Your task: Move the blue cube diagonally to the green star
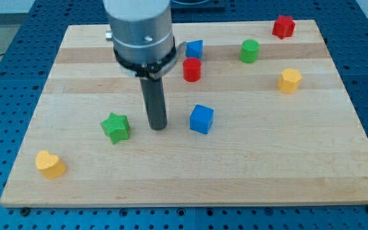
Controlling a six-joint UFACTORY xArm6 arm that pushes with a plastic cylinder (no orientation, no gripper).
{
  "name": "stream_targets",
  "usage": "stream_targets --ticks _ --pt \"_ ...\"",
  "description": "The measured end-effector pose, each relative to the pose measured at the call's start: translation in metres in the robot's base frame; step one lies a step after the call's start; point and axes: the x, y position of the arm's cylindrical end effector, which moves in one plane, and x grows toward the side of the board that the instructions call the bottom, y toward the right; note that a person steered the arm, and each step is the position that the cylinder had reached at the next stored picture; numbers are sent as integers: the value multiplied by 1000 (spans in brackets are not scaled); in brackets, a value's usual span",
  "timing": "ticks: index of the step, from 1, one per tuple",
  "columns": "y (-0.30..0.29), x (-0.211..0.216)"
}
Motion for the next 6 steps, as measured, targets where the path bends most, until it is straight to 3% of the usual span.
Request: stream_targets --ticks 1,3,4,5,6 --pt "-50 5" --pt "-45 -27" --pt "-29 17" --pt "35 33" --pt "100 22"
